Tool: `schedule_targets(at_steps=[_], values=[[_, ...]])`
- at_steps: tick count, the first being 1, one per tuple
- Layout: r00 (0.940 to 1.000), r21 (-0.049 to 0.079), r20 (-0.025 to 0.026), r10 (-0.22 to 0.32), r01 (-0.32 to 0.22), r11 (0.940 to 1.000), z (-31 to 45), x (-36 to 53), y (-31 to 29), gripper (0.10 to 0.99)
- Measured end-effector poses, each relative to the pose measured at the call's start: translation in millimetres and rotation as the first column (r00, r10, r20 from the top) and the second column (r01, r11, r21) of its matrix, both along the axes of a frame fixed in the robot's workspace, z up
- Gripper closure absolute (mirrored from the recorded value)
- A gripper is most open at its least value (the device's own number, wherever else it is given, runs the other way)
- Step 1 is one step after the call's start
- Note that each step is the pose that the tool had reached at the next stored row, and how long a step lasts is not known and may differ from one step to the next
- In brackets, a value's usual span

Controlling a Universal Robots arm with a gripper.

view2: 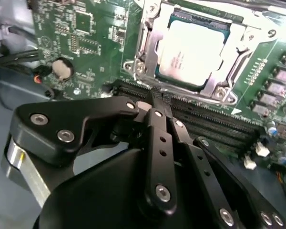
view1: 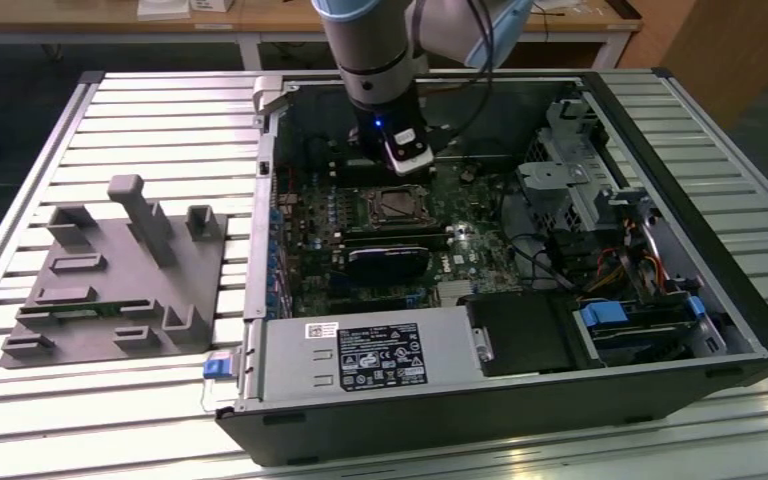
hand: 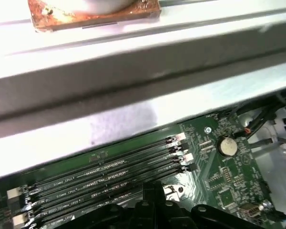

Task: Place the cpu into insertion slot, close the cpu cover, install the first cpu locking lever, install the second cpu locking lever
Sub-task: 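Install the first cpu locking lever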

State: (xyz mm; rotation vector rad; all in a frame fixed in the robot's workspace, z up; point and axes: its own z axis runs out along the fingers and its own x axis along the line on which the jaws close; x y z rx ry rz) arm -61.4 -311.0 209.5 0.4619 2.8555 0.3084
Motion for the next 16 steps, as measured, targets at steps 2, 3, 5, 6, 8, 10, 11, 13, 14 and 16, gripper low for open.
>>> schedule_targets(at_steps=[2, 3, 5, 6, 8, 10, 11, 13, 14, 16], values=[[1.0, 0.0, 0.0, 0.0, 0.0, 1.0, 3.0, 0.0, 0.0, 0.98], [1.0, 0.0, 0.0001, 0.0, 0.0, 1.0, 3.0, 0.0, 0.0, 0.98], [1.0, 0.0, 0.0001, 0.0, 0.0, 1.0, 3.0, 0.0, 0.0, 0.98], [1.0, 0.0, 0.0001, 0.0, 0.0, 1.0, 3.1, 0.0, 0.0, 0.98], [1.0, -0.001, -0.0007, 0.0, 0.0, 1.0, 3.1, 0.0, 0.0, 0.98], [0.9999, -0.016, -0.0127, 0.0, 0.0, 0.9999, 2.8, 0.1, 0.2, 0.98], [0.9998, -0.025, -0.0223, 0.0, 0.0, 0.9997, 2.6, 0.1, 0.3, 0.98], [0.9994, -0.045, -0.0356, -0.001, -0.001, 0.999, 2.3, 0.9, 0.4, 0.98], [0.9991, -0.052, -0.0414, -0.001, -0.001, 0.9986, 2.2, 1.5, 0.4, 0.98], [0.9984, -0.064, -0.0559, -0.002, -0.002, 0.9979, 2.1, 3.2, 0.4, 0.98]])
